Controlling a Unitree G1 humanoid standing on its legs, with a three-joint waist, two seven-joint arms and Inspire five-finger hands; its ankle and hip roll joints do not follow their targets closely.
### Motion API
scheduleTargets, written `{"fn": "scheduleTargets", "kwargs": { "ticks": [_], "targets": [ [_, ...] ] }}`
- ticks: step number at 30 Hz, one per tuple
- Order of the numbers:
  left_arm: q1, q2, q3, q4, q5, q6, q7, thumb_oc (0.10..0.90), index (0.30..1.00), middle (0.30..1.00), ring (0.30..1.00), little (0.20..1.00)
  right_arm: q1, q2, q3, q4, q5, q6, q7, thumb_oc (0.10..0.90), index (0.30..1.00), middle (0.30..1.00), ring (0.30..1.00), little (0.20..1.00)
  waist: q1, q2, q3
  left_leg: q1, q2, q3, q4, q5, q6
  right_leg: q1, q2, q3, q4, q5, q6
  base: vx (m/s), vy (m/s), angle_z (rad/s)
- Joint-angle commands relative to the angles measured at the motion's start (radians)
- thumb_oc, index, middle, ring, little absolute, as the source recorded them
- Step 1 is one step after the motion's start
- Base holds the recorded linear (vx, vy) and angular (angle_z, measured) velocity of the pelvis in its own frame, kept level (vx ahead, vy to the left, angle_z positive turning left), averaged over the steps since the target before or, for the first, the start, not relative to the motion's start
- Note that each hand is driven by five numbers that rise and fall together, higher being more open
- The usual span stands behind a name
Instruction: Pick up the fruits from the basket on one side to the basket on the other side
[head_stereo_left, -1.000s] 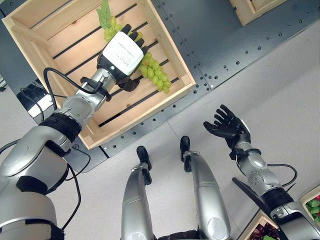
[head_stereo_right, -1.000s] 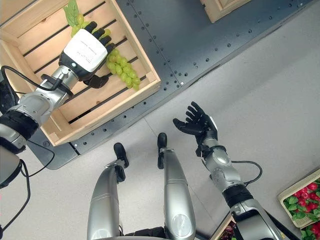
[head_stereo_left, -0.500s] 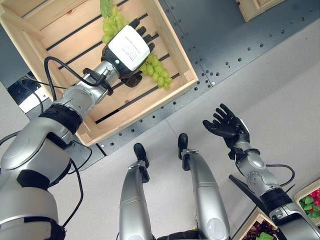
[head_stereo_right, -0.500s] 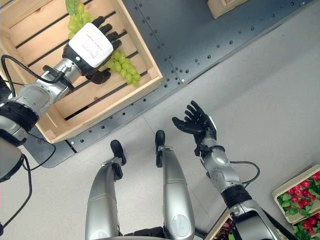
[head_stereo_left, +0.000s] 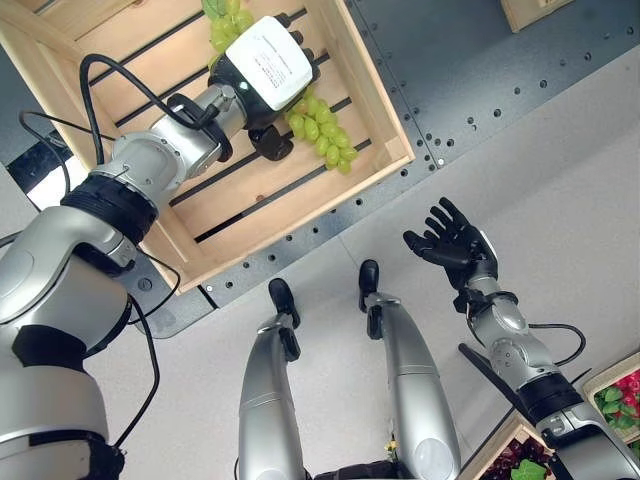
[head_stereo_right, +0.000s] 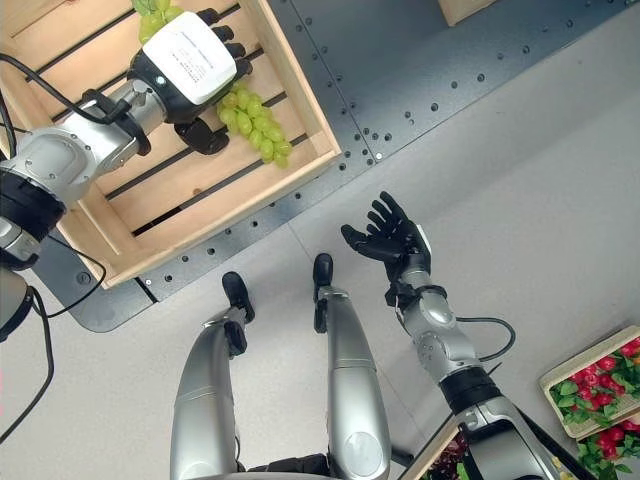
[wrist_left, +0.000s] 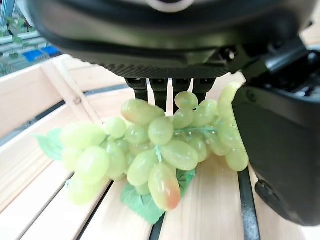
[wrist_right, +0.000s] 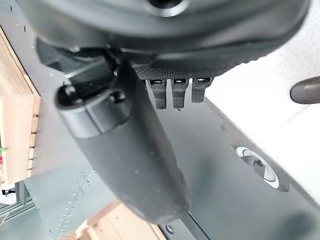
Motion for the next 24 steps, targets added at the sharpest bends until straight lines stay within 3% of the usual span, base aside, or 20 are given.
{"fn": "scheduleTargets", "kwargs": {
  "ticks": [1,7,18,20,24],
  "targets": [
    [0.024,-0.048,-0.022,0.018,-0.011,-0.003,-0.107,0.400,0.300,0.300,0.300,0.300,0.016,0.003,-0.076,-0.105,0.003,-0.078,-0.007,0.800,0.900,0.900,0.900,0.900,-0.021,-0.013,-0.012,0.042,-0.023,0.127,-0.043,-0.035,0.020,0.028,0.060,0.014,-0.049,0.027,0.018,0.00,0.000,0.00],
    [0.024,-0.039,-0.026,0.008,0.011,-0.048,-0.105,0.400,0.300,0.300,0.300,0.300,0.026,-0.001,-0.084,-0.103,0.013,-0.084,0.000,0.800,0.900,0.900,0.900,0.900,-0.020,-0.011,-0.012,0.071,-0.023,0.137,-0.047,-0.041,0.023,0.051,0.060,0.016,-0.052,0.027,0.022,0.00,0.005,-0.01],
    [0.063,0.021,-0.002,-0.012,0.035,-0.088,0.066,0.400,0.300,0.300,0.300,0.300,0.091,-0.001,-0.120,-0.095,0.026,-0.093,0.044,0.800,0.900,0.900,0.900,0.900,-0.015,-0.010,-0.012,0.229,-0.027,0.139,-0.053,-0.076,0.031,0.201,0.063,0.032,-0.078,0.014,0.031,0.00,0.008,-0.03],
    [0.084,0.034,0.011,-0.019,-0.014,-0.072,0.064,0.400,0.300,0.300,0.300,0.300,0.100,0.001,-0.129,-0.098,0.023,-0.086,0.044,0.800,0.900,0.900,0.900,0.900,-0.014,-0.009,-0.012,0.265,-0.029,0.136,-0.054,-0.082,0.032,0.238,0.063,0.035,-0.085,0.012,0.033,0.03,0.035,-0.10],
    [0.188,0.043,0.120,-0.027,-0.317,0.022,0.118,0.400,0.300,0.300,0.300,0.300,0.133,0.008,-0.154,-0.103,0.028,-0.068,0.068,0.800,0.900,0.900,0.900,0.900,-0.009,-0.003,-0.012,0.373,-0.036,0.130,-0.081,-0.083,0.034,0.343,0.056,0.037,-0.113,0.006,0.030,0.03,0.055,-0.13]
  ]
}}
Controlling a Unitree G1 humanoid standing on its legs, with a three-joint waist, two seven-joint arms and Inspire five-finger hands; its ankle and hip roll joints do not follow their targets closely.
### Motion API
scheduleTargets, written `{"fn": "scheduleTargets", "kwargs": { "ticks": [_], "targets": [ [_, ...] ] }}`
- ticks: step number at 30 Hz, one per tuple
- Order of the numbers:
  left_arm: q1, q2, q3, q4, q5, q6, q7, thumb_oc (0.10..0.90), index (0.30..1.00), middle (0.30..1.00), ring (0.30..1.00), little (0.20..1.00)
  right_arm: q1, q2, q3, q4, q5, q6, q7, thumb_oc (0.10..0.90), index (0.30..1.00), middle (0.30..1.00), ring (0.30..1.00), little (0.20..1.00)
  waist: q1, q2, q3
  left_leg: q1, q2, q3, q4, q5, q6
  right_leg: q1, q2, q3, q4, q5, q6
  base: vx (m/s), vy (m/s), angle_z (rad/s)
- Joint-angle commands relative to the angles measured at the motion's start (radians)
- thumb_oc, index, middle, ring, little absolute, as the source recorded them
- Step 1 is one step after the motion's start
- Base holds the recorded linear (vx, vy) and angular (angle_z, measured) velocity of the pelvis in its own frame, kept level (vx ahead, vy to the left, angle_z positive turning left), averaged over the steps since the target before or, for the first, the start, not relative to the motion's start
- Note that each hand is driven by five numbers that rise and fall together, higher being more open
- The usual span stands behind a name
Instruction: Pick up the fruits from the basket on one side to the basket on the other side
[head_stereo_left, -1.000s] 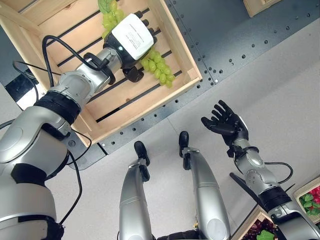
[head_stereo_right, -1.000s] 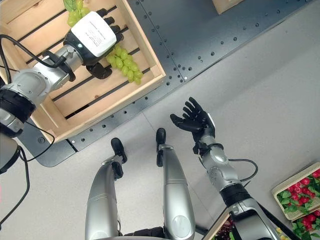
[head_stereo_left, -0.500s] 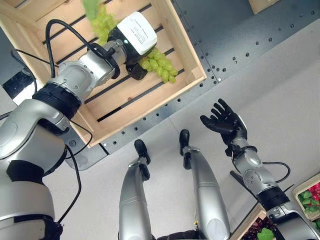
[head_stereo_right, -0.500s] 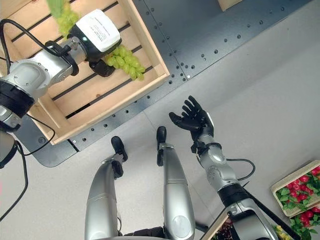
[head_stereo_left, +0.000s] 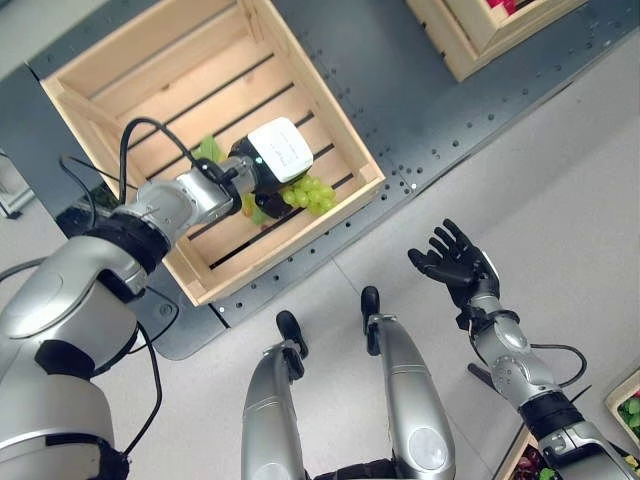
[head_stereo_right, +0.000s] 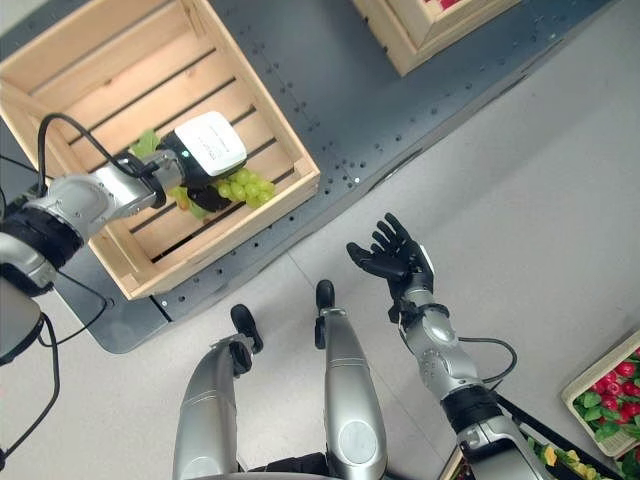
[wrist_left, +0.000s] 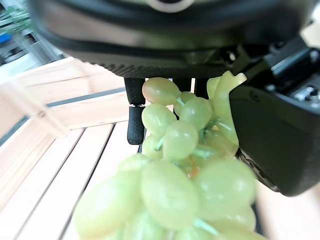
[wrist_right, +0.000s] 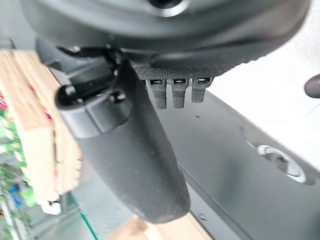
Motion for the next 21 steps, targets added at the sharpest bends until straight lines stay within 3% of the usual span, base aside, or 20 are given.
{"fn": "scheduleTargets", "kwargs": {
  "ticks": [1,6,11,14,18,21],
  "targets": [
    [-0.006,0.055,0.189,-0.049,-0.248,0.107,0.125,0.400,0.300,0.300,0.300,0.300,0.018,-0.003,-0.111,-0.099,0.022,-0.061,0.061,0.800,0.900,0.900,0.900,0.900,0.020,-0.001,-0.011,0.123,-0.044,0.075,-0.058,-0.067,0.015,0.106,0.041,-0.001,-0.052,-0.012,0.004,0.03,0.060,-0.02],
    [0.164,0.023,0.404,-0.053,-0.438,0.106,0.163,0.400,0.300,0.300,0.300,0.300,0.065,0.027,-0.145,-0.120,-0.036,-0.038,0.093,0.800,0.900,0.900,0.900,0.900,0.023,0.007,-0.018,0.281,-0.051,0.069,-0.126,-0.055,0.010,0.266,0.026,0.003,-0.128,-0.006,0.002,0.04,0.045,-0.09],
    [0.299,-0.049,0.574,-0.083,-0.597,0.100,0.180,0.400,0.300,0.300,0.300,0.300,0.095,0.047,-0.153,-0.140,-0.077,-0.017,0.097,0.800,0.900,0.900,0.900,0.900,0.022,0.017,-0.077,0.381,-0.056,0.072,-0.178,-0.049,0.004,0.366,0.010,-0.002,-0.188,-0.008,-0.006,0.09,0.050,-0.03],
    [0.386,-0.115,0.685,-0.100,-0.741,0.069,0.203,0.400,0.300,0.300,0.300,0.300,0.106,0.066,-0.155,-0.141,-0.110,0.007,0.099,0.800,0.900,0.900,0.900,0.900,0.024,0.033,-0.142,0.468,-0.061,0.078,-0.241,-0.046,-0.002,0.466,0.005,-0.004,-0.274,0.001,-0.007,0.09,0.028,-0.03],
    [0.450,-0.140,0.738,-0.116,-0.757,0.039,0.215,0.400,0.300,0.300,0.300,0.300,0.130,0.086,-0.132,-0.143,-0.149,0.016,0.127,0.800,0.900,0.900,0.900,0.900,0.022,0.048,-0.213,0.566,-0.071,0.082,-0.354,-0.016,-0.010,0.564,0.008,0.003,-0.393,0.041,0.005,0.11,0.014,-0.02],
    [0.495,-0.150,0.771,-0.131,-0.864,0.004,0.197,0.400,0.300,0.300,0.300,0.300,0.157,0.092,-0.113,-0.149,-0.169,0.018,0.160,0.800,0.900,0.900,0.900,0.900,0.023,0.064,-0.270,0.620,-0.076,0.087,-0.423,0.005,-0.017,0.617,0.010,0.005,-0.465,0.072,0.013,0.10,-0.013,-0.01]
  ]
}}
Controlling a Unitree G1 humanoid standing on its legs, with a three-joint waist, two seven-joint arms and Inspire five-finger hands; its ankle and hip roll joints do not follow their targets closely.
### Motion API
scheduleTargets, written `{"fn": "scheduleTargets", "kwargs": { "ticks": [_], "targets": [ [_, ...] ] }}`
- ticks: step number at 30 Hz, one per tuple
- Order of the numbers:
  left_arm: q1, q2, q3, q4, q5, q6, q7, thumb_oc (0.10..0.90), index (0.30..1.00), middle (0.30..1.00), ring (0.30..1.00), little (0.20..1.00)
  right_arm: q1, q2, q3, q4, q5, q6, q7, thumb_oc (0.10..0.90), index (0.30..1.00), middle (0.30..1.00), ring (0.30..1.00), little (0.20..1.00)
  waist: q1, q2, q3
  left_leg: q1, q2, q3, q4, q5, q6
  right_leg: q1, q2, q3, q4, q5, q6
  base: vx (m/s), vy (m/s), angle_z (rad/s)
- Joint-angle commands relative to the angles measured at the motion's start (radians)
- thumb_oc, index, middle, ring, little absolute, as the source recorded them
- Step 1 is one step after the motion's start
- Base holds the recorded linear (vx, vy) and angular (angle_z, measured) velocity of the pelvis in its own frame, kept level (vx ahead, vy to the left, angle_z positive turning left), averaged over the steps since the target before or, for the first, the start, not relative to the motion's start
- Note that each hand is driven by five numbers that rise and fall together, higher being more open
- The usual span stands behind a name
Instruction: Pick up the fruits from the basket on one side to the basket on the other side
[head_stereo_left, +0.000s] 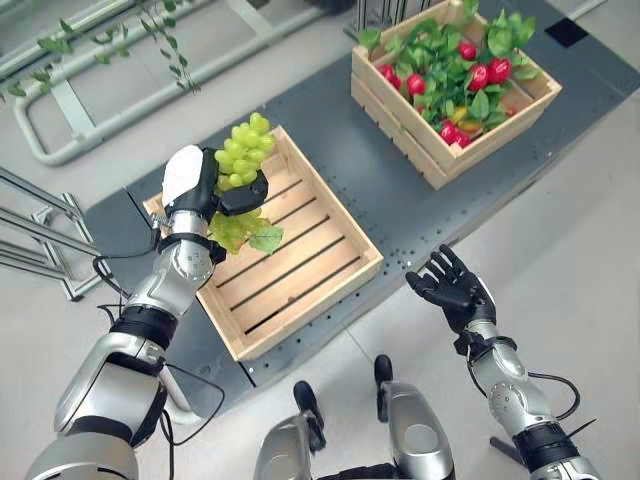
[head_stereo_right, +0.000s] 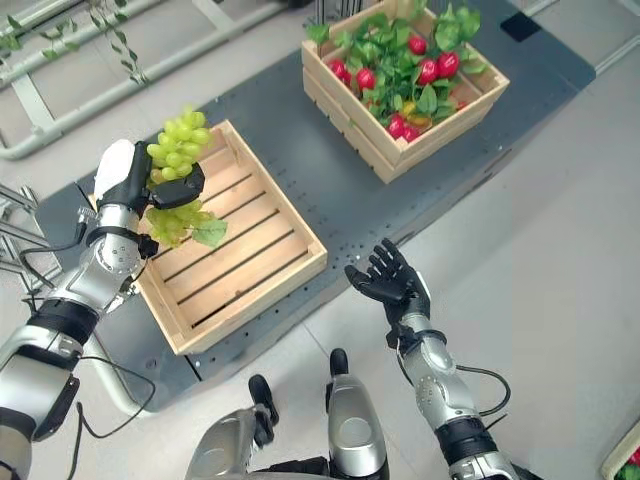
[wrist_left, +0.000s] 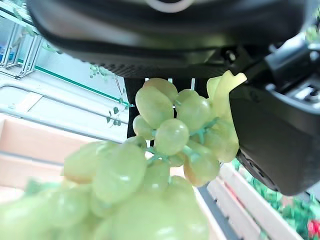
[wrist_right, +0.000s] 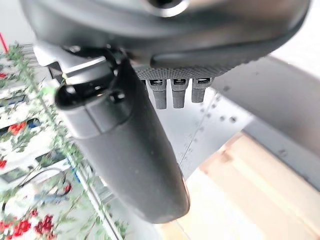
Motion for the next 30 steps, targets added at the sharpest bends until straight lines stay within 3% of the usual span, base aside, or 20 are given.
{"fn": "scheduleTargets", "kwargs": {
  "ticks": [1,5,7,9,12,16,21,30],
  "targets": [
    [0.026,-0.011,0.105,-0.077,-0.159,-0.132,0.063,0.400,0.300,0.300,0.300,0.300,0.043,-0.005,-0.005,-0.073,-0.052,-0.067,0.089,0.800,0.900,0.900,0.900,0.900,-0.003,0.038,-0.229,0.029,-0.041,0.035,0.034,-0.100,0.005,0.087,-0.017,0.015,-0.122,0.015,-0.007,0.10,-0.023,-0.04],
    [0.065,-0.070,0.163,-0.099,-0.396,-0.135,-0.036,0.400,0.300,0.300,0.300,0.300,0.040,0.017,0.011,-0.094,-0.104,-0.076,0.113,0.800,0.900,0.900,0.900,0.900,0.004,0.056,-0.285,0.090,-0.044,0.033,-0.044,-0.082,0.002,0.142,-0.015,0.004,-0.190,0.040,0.000,0.08,-0.043,-0.05],
    [0.069,-0.118,0.193,-0.119,-0.546,-0.134,-0.112,0.400,0.300,0.300,0.300,0.300,0.013,0.023,0.030,-0.113,-0.118,-0.054,0.165,0.800,0.900,0.900,0.900,0.900,0.010,0.066,-0.306,0.115,-0.045,0.023,-0.089,-0.068,0.001,0.165,-0.011,-0.009,-0.205,0.039,0.000,0.02,-0.041,0.02],
    [0.064,-0.153,0.194,-0.140,-0.609,-0.142,-0.164,0.400,0.300,0.300,0.300,0.300,-0.021,0.013,0.042,-0.128,-0.159,-0.036,0.171,0.800,0.900,0.900,0.900,0.900,0.021,0.069,-0.321,0.123,-0.045,-0.001,-0.118,-0.056,-0.002,0.176,-0.006,-0.022,-0.206,0.032,-0.003,-0.01,-0.061,0.09],
    [0.044,-0.165,0.187,-0.165,-0.644,-0.150,-0.203,0.400,0.300,0.300,0.300,0.300,-0.067,-0.018,0.053,-0.134,-0.181,-0.016,0.137,0.800,0.900,0.900,0.900,0.900,0.031,0.069,-0.333,0.125,-0.044,-0.019,-0.134,-0.051,-0.007,0.189,-0.004,-0.037,-0.218,0.032,-0.006,-0.04,-0.050,0.15],
    [0.027,-0.154,0.159,-0.253,-0.750,-0.103,-0.344,0.400,0.300,0.300,0.300,0.300,-0.203,-0.055,0.071,-0.182,-0.076,0.109,0.199,0.800,0.900,0.900,0.900,0.900,0.046,0.064,-0.355,0.141,-0.038,-0.019,-0.134,-0.053,-0.005,0.212,0.002,-0.041,-0.229,0.026,-0.015,-0.02,-0.052,0.02],
    [-0.034,-0.136,0.104,-0.264,-0.808,-0.069,-0.457,0.400,0.300,0.300,0.300,0.300,-0.329,-0.028,0.118,-0.196,0.023,0.207,0.202,0.800,0.900,0.900,0.900,0.900,0.059,0.062,-0.371,0.154,-0.031,-0.009,-0.127,-0.059,-0.006,0.231,0.003,-0.044,-0.237,0.029,-0.016,0.01,-0.037,-0.04],
    [-0.114,-0.142,0.025,-0.240,-0.808,-0.027,-0.513,0.400,0.300,0.300,0.300,0.300,-0.463,0.006,0.186,-0.182,0.048,0.276,0.161,0.800,0.900,0.900,0.900,0.900,0.073,0.061,-0.392,0.162,-0.029,-0.010,-0.123,-0.065,-0.006,0.247,0.004,-0.038,-0.255,0.034,-0.013,0.00,0.000,0.00]
  ]
}}
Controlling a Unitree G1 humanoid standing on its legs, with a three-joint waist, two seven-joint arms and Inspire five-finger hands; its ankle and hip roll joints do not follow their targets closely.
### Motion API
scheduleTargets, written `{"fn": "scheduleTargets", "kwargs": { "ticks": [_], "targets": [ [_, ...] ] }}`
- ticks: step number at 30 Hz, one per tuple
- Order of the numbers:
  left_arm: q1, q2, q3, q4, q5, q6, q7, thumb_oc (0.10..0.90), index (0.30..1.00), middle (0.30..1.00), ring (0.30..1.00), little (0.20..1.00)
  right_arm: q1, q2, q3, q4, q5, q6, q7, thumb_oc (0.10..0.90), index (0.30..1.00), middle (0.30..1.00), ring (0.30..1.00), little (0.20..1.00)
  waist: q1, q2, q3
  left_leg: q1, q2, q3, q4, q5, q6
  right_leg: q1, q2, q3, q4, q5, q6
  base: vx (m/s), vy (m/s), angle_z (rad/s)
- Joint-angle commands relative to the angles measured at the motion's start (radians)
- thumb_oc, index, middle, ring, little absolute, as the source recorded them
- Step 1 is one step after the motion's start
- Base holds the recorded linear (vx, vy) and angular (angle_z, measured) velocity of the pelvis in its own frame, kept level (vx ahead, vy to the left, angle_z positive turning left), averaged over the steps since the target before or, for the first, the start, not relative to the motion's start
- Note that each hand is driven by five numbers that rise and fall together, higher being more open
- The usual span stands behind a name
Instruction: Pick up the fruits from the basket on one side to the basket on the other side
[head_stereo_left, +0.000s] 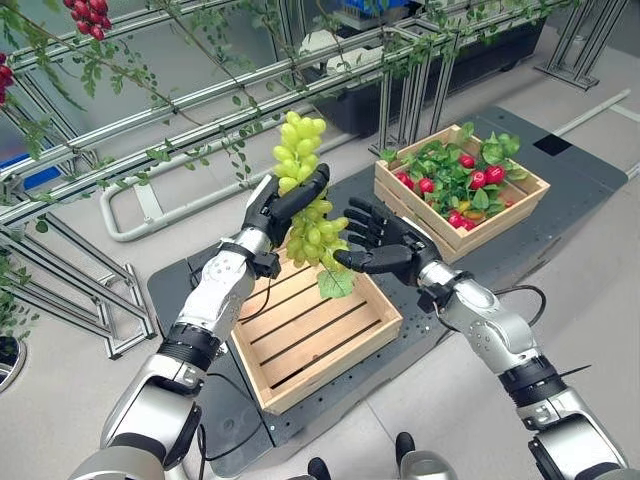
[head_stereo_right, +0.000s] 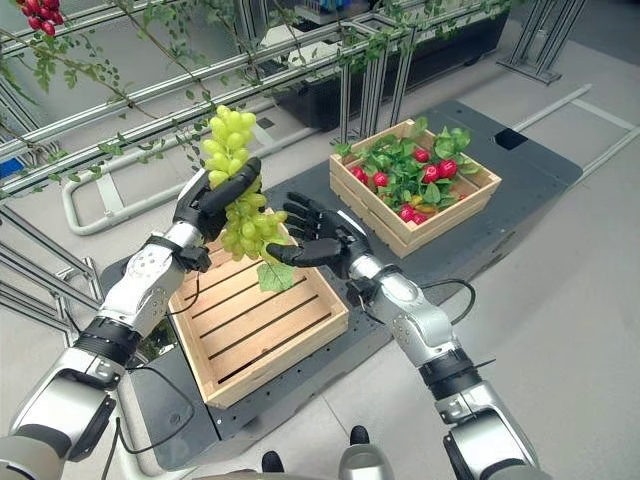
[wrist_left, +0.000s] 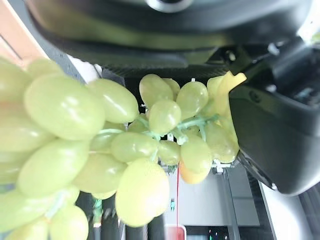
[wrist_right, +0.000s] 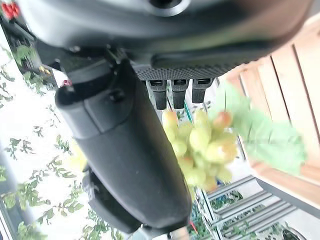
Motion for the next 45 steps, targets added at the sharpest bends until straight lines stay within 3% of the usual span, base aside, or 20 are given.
{"fn": "scheduleTargets", "kwargs": {
  "ticks": [1,5,14,24,31,37,42,45],
  "targets": [
    [-0.223,0.034,-0.018,0.016,-0.061,-0.073,-0.021,0.400,0.300,0.300,0.300,0.300,-0.127,0.049,0.024,-0.025,0.098,-0.027,-0.002,0.800,0.900,0.900,0.900,0.900,0.022,0.013,-0.165,0.007,-0.011,-0.003,0.011,-0.082,-0.011,0.028,-0.009,-0.016,0.009,-0.054,-0.039,0.00,0.000,0.00],
    [-0.247,-0.002,-0.045,0.036,-0.072,-0.079,-0.032,0.400,0.300,0.300,0.300,0.300,-0.154,0.095,0.055,0.012,0.180,-0.007,-0.016,0.800,0.900,0.900,0.900,0.900,0.026,0.008,-0.175,0.011,-0.006,-0.001,0.006,-0.078,-0.013,0.034,-0.007,-0.016,0.001,-0.051,-0.041,0.00,0.000,0.00],
    [-0.268,-0.038,-0.077,0.039,-0.056,-0.082,-0.041,0.400,0.300,0.300,0.300,0.300,-0.188,0.157,0.090,0.012,0.234,-0.015,-0.044,0.800,0.900,0.900,0.900,0.900,0.034,0.004,-0.177,0.010,0.001,0.001,0.009,-0.076,-0.015,0.031,-0.008,-0.017,0.001,-0.051,-0.042,0.00,0.000,0.00],
    [-0.276,-0.062,-0.098,0.052,-0.091,-0.135,-0.104,0.400,0.300,0.300,0.300,0.300,-0.204,0.201,0.111,0.042,0.364,0.005,-0.059,0.800,0.900,0.900,0.900,0.900,0.043,-0.003,-0.188,0.014,0.000,-0.004,0.002,-0.075,-0.014,0.031,-0.009,-0.016,0.001,-0.050,-0.039,0.00,0.000,0.00],
    [-0.299,-0.058,-0.115,0.026,-0.148,-0.226,-0.213,0.400,0.300,0.300,0.300,0.300,-0.203,0.217,0.128,0.093,0.542,0.137,-0.069,0.800,0.900,0.900,0.900,0.900,0.051,-0.015,-0.198,0.010,0.001,-0.012,0.002,-0.076,-0.014,0.032,-0.006,-0.019,0.001,-0.052,-0.043,0.00,0.000,0.00],
    [-0.303,-0.045,-0.124,0.003,-0.150,-0.285,-0.262,0.400,0.300,0.300,0.300,0.300,-0.188,0.222,0.121,0.141,0.656,0.162,-0.102,0.800,0.900,0.900,0.900,0.900,0.055,-0.019,-0.203,0.011,0.004,-0.014,0.002,-0.077,-0.015,0.034,-0.005,-0.021,0.001,-0.054,-0.044,0.00,0.000,0.00],
    [-0.300,-0.031,-0.150,-0.049,-0.102,-0.302,-0.273,0.400,0.300,0.300,0.300,0.300,-0.182,0.230,0.125,0.157,0.593,0.145,-0.161,0.800,0.900,0.900,0.900,0.900,0.060,-0.019,-0.203,0.009,0.003,-0.021,0.002,-0.077,-0.014,0.033,-0.006,-0.020,0.001,-0.052,-0.044,0.00,0.000,0.00],
    [-0.312,-0.007,-0.177,-0.088,-0.034,-0.308,-0.246,0.400,0.300,0.300,0.300,0.300,-0.209,0.205,0.144,0.163,0.361,0.080,-0.211,0.800,0.900,0.900,0.900,0.900,0.062,-0.019,-0.202,0.008,0.002,-0.024,0.002,-0.076,-0.013,0.032,-0.007,-0.018,0.001,-0.051,-0.044,0.00,0.000,0.00]
  ]
}}
